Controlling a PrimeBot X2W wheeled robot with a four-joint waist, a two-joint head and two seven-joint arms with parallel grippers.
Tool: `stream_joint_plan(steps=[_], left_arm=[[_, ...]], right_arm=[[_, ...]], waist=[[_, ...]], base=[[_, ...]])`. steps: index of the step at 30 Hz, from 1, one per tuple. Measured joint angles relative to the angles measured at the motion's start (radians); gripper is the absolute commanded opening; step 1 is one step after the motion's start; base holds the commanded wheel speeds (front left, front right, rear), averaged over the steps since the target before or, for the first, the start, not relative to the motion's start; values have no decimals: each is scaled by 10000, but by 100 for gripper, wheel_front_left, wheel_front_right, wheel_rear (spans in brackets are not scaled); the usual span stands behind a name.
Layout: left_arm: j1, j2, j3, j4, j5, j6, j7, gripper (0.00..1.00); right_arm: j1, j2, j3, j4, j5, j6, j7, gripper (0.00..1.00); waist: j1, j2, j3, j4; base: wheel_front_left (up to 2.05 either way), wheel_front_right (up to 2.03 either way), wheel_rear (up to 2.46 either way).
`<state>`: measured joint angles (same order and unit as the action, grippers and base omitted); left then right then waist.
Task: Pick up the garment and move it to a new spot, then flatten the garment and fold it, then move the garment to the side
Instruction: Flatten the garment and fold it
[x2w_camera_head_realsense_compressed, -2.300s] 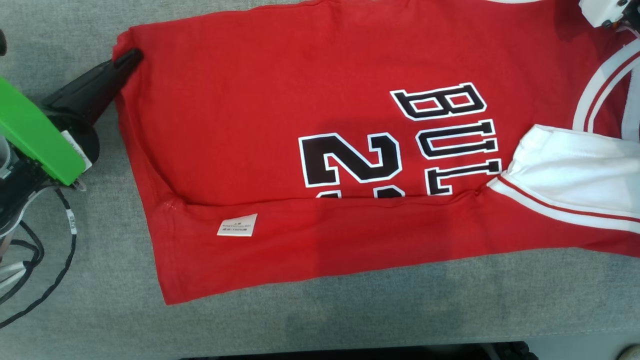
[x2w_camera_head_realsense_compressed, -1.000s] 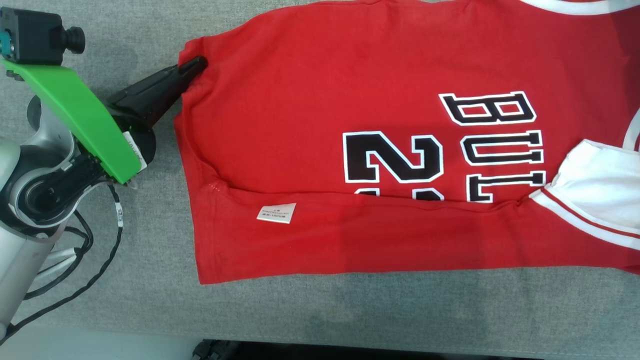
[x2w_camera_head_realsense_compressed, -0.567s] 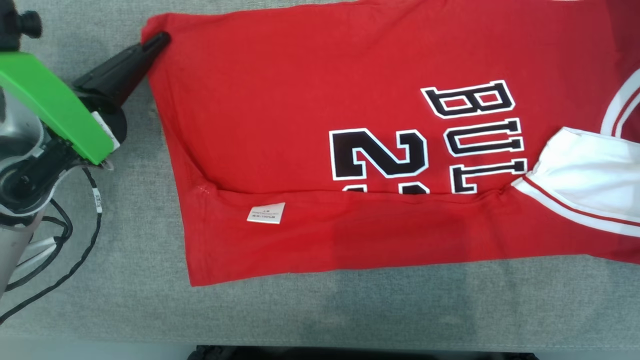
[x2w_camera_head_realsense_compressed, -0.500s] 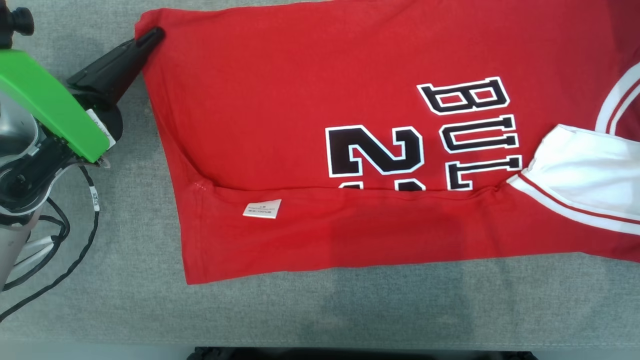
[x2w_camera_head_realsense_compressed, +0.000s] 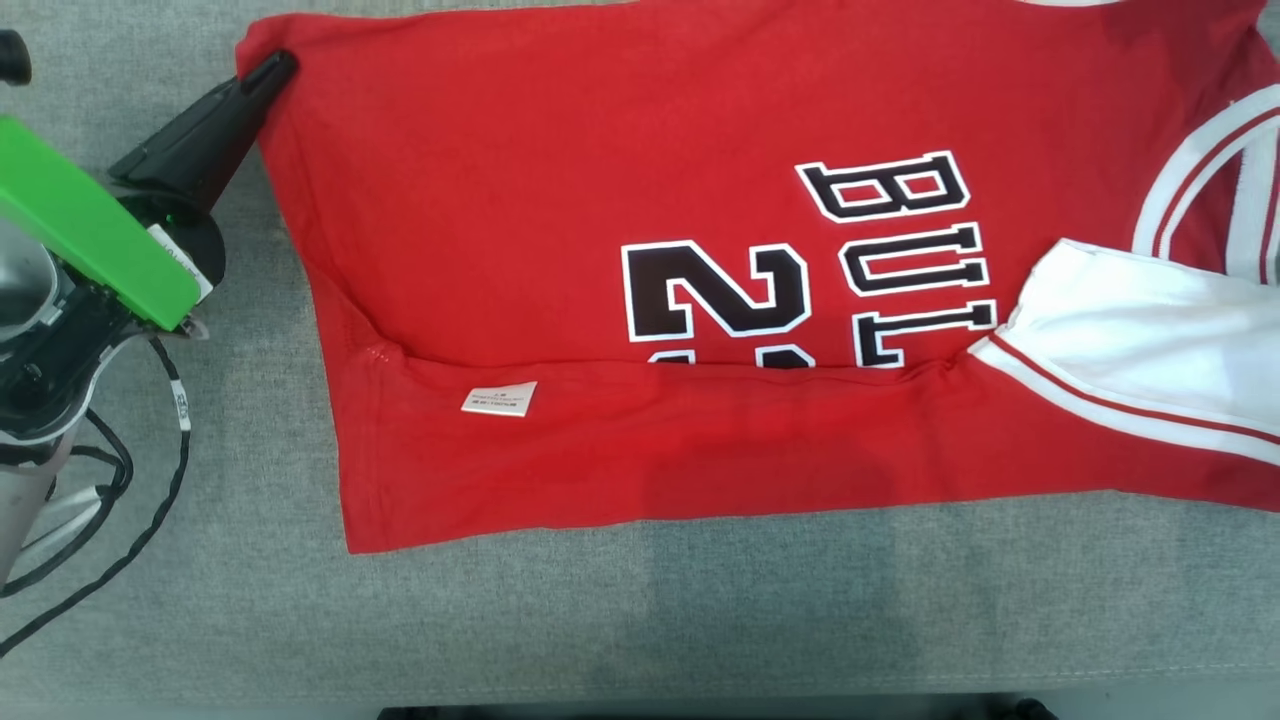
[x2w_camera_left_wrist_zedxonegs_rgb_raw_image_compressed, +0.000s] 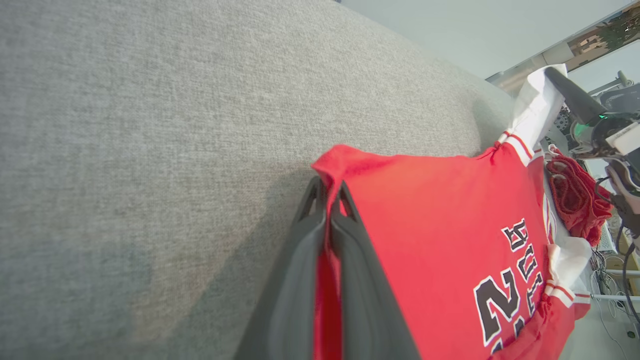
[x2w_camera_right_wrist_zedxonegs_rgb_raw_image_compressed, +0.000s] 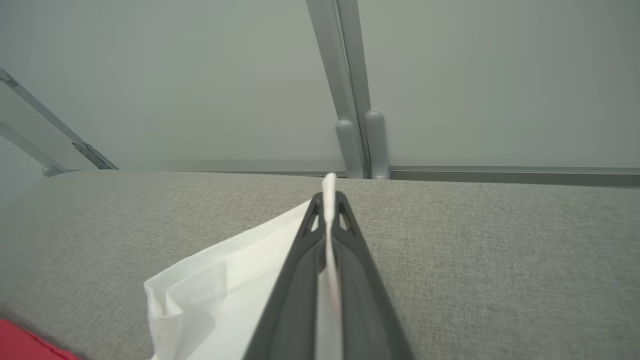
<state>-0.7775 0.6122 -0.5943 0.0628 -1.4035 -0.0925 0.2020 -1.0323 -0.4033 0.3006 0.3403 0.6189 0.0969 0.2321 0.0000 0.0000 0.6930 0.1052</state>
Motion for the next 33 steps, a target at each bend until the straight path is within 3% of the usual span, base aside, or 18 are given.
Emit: stream_joint_plan(steps=[11,29,33], left_arm=[[1188,12,153,-146,-157,-92,-727,0],[2619,12,374,-696,-278,-207,-1695,0],[2898,29,372,-805,-303,-213,-1781,0]], right_arm=[[1860,-46,13,-711,535,163,-566,0],[4440,-234,-700,-2508,1129,159,-1379,0],[5035,-351,-899,-2989,1304,8,-1429,0]], waist=[[0,0,-590,-290],[-1,0,-1804,-705],[-1,0,-1973,-787]], base=[[0,0,0],[0,0,0],[0,0,0]])
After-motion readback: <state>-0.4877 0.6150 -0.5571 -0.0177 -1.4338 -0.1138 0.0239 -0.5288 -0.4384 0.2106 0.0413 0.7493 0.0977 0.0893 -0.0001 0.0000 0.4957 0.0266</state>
